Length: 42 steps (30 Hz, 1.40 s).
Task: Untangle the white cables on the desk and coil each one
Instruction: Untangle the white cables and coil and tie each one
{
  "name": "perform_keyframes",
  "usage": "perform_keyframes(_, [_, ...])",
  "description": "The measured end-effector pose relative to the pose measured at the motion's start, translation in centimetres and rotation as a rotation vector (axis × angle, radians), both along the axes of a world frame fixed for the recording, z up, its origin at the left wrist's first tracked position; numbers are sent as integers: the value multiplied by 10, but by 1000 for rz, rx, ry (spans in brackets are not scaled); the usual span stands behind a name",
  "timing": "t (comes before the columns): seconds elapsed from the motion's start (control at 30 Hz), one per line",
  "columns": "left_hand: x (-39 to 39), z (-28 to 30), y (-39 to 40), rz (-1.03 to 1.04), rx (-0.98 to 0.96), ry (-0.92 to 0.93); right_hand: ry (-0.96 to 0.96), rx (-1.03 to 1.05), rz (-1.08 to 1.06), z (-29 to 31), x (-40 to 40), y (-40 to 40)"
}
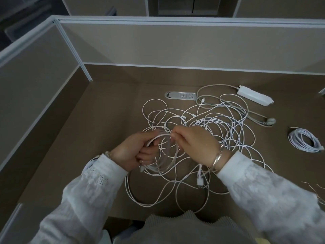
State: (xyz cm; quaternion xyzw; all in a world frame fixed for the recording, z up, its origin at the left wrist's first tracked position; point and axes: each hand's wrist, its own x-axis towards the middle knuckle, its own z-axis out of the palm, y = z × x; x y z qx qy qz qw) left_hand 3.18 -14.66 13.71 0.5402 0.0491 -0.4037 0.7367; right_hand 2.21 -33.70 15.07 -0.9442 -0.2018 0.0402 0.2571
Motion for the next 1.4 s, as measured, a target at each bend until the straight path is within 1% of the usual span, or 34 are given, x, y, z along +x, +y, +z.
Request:
perform_keyframes(0.1, [2,-1,7,-84,-23,73,61,-53,34,-2,2,-9])
perform_keyframes(0.23, [9,1,22,-37,-48,144,68,-227,-16,-12,12,-35])
perform_keyframes(0.33, [11,-2,41,-11,-72,168,174,-365,-56,-45,24,-64])
perform_keyframes(0.4, [11,-4,51,-37,-137,172,271,-434,-145,-74,31,-86])
perform_keyframes(0.47, [10,-7,57,-70,-180,172,352,-370,-261,-99,33,-105])
perform_keyframes(0.53, [10,-9,60,-97,-217,178,364,-311,-346,-117,34,-118])
perform_keyframes(0.63, [13,-10,67,-63,-285,181,379,-243,-428,-128,30,-130])
perform_keyframes(0.7, [16,-9,74,-25,-319,169,455,-196,-409,-125,23,-128])
perform_keyframes(0.77, [20,-6,79,30,-313,151,533,-242,-323,-116,13,-117])
perform_keyframes(0.8, [20,-4,80,59,-300,139,529,-294,-257,-111,8,-109])
perform_keyframes(0.87, [21,-1,76,109,-262,115,455,-390,-112,-105,-1,-92])
perform_keyframes(0.93, [21,2,70,166,-218,104,370,-432,-21,-103,-8,-75])
perform_keyframes(1.07, [23,0,58,269,-155,116,213,-441,52,-88,-19,-47])
perform_keyframes(1.2, [25,-6,55,329,-105,101,181,-397,43,-65,-25,-34])
perform_keyframes(1.3, [28,-11,53,370,-57,21,197,-372,55,-50,-27,-29])
perform_keyframes(1.4, [31,-16,50,429,4,-81,164,-414,93,-33,-33,-29])
